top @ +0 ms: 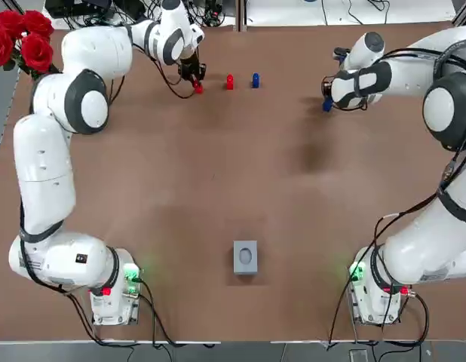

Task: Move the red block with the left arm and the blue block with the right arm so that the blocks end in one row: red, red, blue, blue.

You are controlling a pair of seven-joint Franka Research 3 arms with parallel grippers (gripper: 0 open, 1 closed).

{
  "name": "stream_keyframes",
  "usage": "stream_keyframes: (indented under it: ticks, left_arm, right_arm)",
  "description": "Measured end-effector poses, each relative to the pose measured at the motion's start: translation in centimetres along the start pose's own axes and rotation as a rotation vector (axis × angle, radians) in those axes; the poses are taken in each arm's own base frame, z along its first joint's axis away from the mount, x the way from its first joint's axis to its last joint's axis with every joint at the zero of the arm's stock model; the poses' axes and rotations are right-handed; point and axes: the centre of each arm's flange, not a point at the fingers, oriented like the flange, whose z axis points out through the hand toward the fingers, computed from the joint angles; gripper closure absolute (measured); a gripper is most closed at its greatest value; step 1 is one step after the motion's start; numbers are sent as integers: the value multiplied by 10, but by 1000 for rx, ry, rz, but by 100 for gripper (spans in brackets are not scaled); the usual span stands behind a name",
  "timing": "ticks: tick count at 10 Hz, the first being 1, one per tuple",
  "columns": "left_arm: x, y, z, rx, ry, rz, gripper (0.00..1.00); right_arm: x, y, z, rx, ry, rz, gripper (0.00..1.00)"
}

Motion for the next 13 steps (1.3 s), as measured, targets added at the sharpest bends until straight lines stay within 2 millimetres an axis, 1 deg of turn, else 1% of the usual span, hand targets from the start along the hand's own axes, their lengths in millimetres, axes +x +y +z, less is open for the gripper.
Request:
stream_keyframes:
  ticks: [1,4,7,9,11,12,13]
  left_arm:
    - [5,9,1,-9,6,-18,70]
    - [14,30,4,-35,29,-27,70]
    - [16,47,6,-45,34,-25,70]
    - [15,48,6,-42,29,-25,70]
    - [17,46,5,-41,31,-28,68]
    - [19,44,4,-43,35,-32,60]
    - [23,41,-1,-48,44,-39,57]
  right_arm:
    - [3,-4,1,0,-8,7,70]
    - [13,-26,5,7,-11,10,70]
    - [22,-43,8,14,-1,37,70]
    - [31,-60,11,17,-4,53,70]
    - [32,-94,14,38,-10,57,70]
    - [32,-103,15,43,-10,54,70]
    - [34,-105,15,42,-14,54,70]
